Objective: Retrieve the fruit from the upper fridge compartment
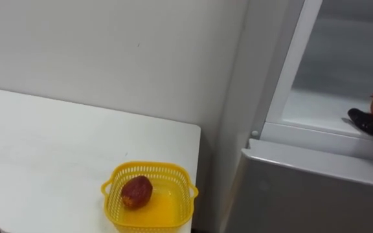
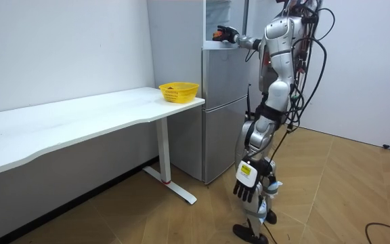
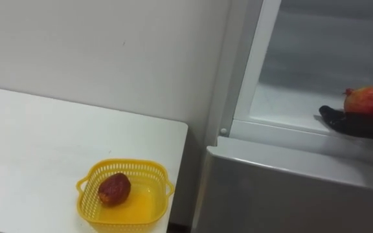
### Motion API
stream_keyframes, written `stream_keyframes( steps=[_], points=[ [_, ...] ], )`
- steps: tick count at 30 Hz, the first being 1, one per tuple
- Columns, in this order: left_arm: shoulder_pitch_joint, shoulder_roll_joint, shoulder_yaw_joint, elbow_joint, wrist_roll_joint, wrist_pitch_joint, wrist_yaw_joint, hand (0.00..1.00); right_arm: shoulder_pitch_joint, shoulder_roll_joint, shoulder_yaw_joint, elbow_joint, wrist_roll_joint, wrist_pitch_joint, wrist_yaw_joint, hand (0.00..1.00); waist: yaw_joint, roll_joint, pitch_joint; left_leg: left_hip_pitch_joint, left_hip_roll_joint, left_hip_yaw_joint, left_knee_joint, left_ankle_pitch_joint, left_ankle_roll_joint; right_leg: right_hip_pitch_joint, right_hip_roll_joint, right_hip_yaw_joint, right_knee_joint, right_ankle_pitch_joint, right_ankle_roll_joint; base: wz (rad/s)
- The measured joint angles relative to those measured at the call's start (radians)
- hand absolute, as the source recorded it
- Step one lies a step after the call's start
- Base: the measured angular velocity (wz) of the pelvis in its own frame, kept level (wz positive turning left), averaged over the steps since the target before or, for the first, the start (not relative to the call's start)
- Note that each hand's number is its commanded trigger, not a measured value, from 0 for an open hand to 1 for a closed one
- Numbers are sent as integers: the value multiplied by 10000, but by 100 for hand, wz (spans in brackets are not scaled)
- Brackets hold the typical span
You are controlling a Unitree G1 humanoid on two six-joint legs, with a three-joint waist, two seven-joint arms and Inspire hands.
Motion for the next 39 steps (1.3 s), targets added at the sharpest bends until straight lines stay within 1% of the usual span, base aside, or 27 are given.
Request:
stream_keyframes(
  steps=[1,2,3,4,9,12,14,18,23,28,33,37,39],
  points=[
    [3,6,0,0,5,46,8,0,-3,-16,10,99,3,11,81,61,19,-20,-10,10,-1,-1,0,0,0,21,0,2,-9,-1,0,0],
    [6,6,0,0,5,83,27,0,-4,-32,14,176,10,41,182,76,30,-45,0,46,-2,-1,0,0,0,77,1,8,-26,-1,0,0],
    [9,6,0,0,5,110,32,0,-3,-36,23,209,11,59,241,85,30,-56,-1,62,-4,-1,0,0,0,104,1,12,-43,-1,1,0],
    [15,6,1,1,6,136,33,0,-3,-37,42,233,9,110,326,100,16,-69,2,71,-9,-3,2,0,0,133,3,7,-111,0,2,3],
    [0,14,1,-12,14,172,37,0,-3,-134,85,297,-2,116,654,100,7,-67,-1,80,-14,-13,-4,-1,0,164,6,1,-110,-7,12,0],
    [3,20,-5,0,10,171,39,0,-23,-238,155,534,30,-89,948,100,20,-66,-1,105,-8,-14,5,0,0,227,8,-18,-89,-4,8,0],
    [-7,24,-5,0,11,162,46,0,-58,-281,155,684,115,-149,1088,100,24,-68,0,120,-7,-20,5,0,0,244,6,-61,-89,-3,8,0],
    [-16,40,-3,12,1,166,45,0,-56,-336,159,776,82,-175,1142,100,23,-83,8,171,-23,-85,-2,0,0,214,-9,-119,-116,-10,14,4],
    [-35,44,-4,12,4,167,26,0,-82,-588,153,867,77,-198,1142,100,56,-109,6,171,-28,-108,-9,0,0,217,-12,-153,-129,-20,18,2],
    [-39,68,-15,12,-1,166,23,0,-93,-597,186,858,-62,-187,1181,100,52,-160,4,231,-26,-107,-83,1,-1,259,-4,-152,-134,-20,18,0],
    [-40,109,-34,9,1,165,58,0,-166,-596,255,860,-235,-129,1136,100,73,-231,32,233,-28,-109,-85,1,-1,258,-8,-156,-139,-23,23,0],
    [-46,122,-69,33,-5,163,180,0,-361,-599,574,858,-396,-90,1098,100,93,-240,48,235,-30,-119,-95,1,-1,261,-3,-151,-141,-29,33,0],
    [-103,124,-111,32,-67,162,181,0,-444,-599,590,853,-468,-81,1105,100,78,-225,59,234,-30,-117,-96,1,-1,255,-4,-144,-133,-29,33,0]
  ],
)
